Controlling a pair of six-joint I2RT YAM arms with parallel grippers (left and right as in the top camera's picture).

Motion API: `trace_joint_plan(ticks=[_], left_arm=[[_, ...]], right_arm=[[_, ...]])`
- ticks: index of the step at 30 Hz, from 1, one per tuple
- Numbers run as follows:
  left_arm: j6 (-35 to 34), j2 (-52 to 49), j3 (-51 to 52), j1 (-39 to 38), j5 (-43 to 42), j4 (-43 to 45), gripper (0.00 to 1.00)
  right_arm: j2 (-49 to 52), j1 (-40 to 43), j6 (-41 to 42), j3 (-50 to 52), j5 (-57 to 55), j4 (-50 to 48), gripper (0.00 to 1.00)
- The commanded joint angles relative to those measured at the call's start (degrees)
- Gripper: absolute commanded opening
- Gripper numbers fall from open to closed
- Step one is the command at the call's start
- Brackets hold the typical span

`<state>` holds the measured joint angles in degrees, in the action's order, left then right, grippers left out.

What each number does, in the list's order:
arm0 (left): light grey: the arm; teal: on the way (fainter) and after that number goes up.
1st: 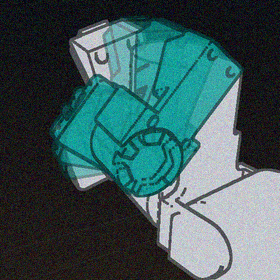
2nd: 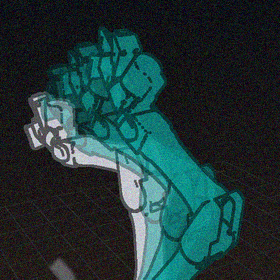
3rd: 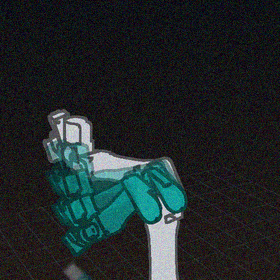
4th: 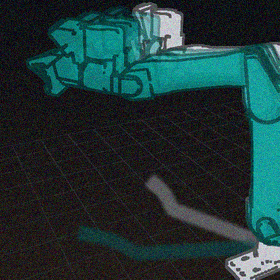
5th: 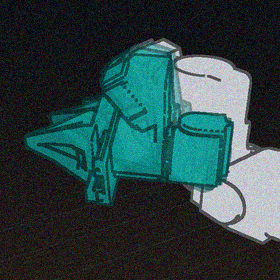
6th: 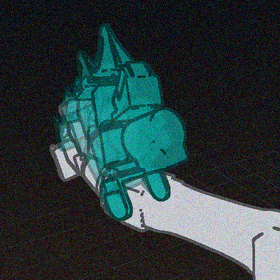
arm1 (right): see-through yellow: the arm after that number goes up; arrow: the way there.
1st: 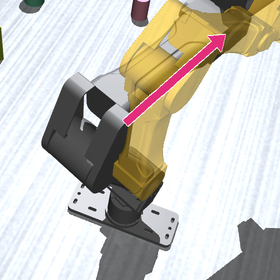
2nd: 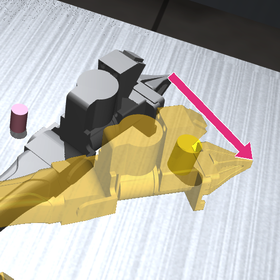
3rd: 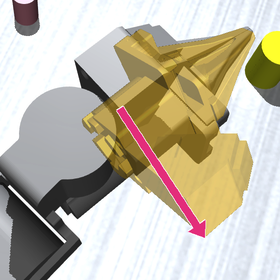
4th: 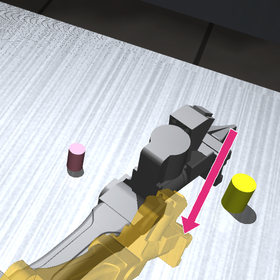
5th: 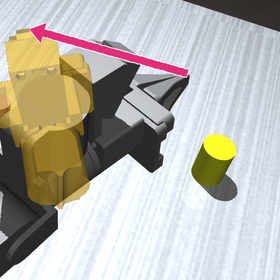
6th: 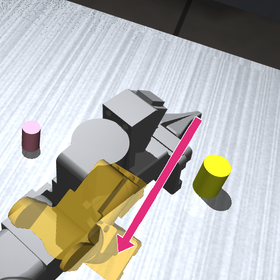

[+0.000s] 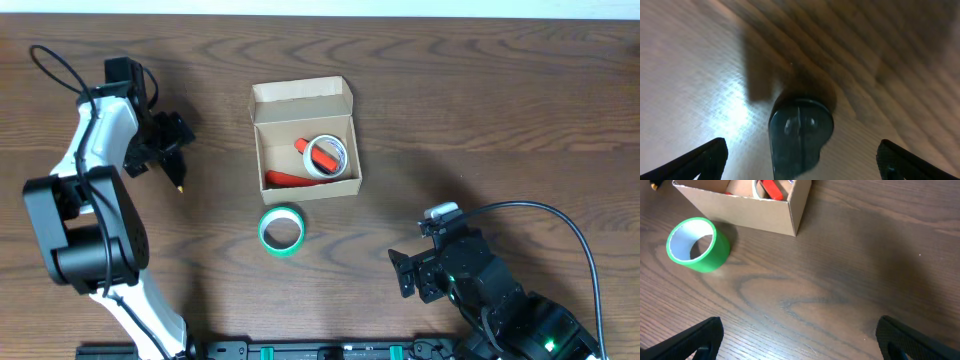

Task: Pack container
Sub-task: 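Carry the correction roller over the box with the left gripper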

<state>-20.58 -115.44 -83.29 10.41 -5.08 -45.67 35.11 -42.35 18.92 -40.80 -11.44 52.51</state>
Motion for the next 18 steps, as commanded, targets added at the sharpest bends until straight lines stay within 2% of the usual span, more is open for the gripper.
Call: trace_joint_plan(ticks=[1, 7, 8, 16, 18], left_arm=[[3.04, -2.56, -0.83, 0.57, -1.73, 0.26, 0.96], [3.04, -5.53, -0.90, 1.55, -2.97, 1.16, 1.00], [3.04, -5.77, -0.90, 1.64, -3.02, 1.20, 0.95], [3.02, -6.16, -0.90, 2.84, -2.86, 1.40, 0.78], [2.99, -6.16, -0.90, 3.15, -2.97, 1.31, 0.70]], right_arm=[[-0.28, -0.44, 0.76, 0.09, -0.76, 0.02, 0.99], [-0.28, -0.44, 0.76, 0.09, -0.76, 0.02, 0.99], [-0.28, -0.44, 0.76, 0.09, -0.76, 0.02, 0.99], [-0.28, -0.44, 0.79, 0.09, -0.76, 0.02, 0.99], [-0.28, -0.44, 0.79, 0.09, -0.76, 0.02, 0.99]])
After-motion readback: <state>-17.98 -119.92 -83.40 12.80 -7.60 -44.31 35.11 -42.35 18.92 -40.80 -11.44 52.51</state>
